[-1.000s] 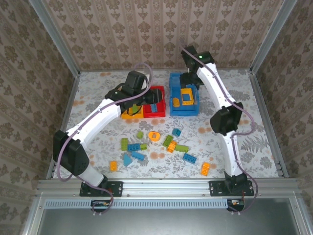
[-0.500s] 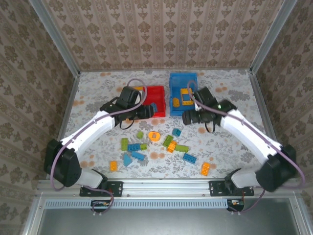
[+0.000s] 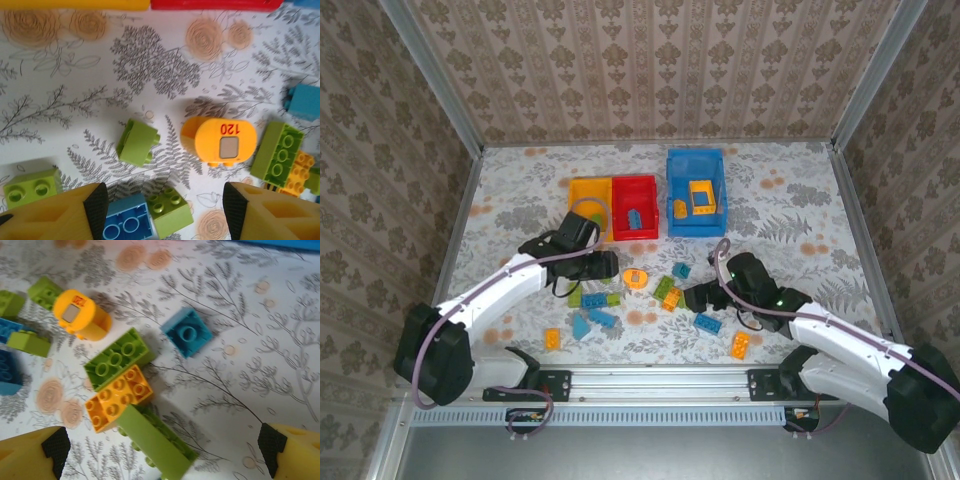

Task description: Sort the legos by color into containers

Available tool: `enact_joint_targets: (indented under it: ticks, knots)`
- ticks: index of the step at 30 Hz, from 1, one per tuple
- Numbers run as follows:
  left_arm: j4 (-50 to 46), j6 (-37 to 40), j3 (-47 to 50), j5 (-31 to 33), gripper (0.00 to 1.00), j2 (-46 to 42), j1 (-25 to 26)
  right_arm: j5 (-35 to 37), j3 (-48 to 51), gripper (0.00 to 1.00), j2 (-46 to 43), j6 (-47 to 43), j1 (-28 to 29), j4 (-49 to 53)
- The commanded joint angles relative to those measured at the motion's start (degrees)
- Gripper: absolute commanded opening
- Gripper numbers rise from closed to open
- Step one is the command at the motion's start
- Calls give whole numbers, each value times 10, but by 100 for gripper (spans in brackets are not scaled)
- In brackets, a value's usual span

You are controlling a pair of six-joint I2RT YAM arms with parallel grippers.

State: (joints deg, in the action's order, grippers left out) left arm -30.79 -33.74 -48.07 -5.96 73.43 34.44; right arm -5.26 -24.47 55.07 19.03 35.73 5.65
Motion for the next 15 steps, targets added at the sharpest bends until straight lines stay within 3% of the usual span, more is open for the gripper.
enact_joint_targets:
  ticks: [1,15]
  knots:
    - [3,15,13,11,66,12,-1,-15,-12,100,-7,-16,7,-58]
    - [-14,120,-42,11,64,159,-1,-64,-48,98,-23,-9,8,-38]
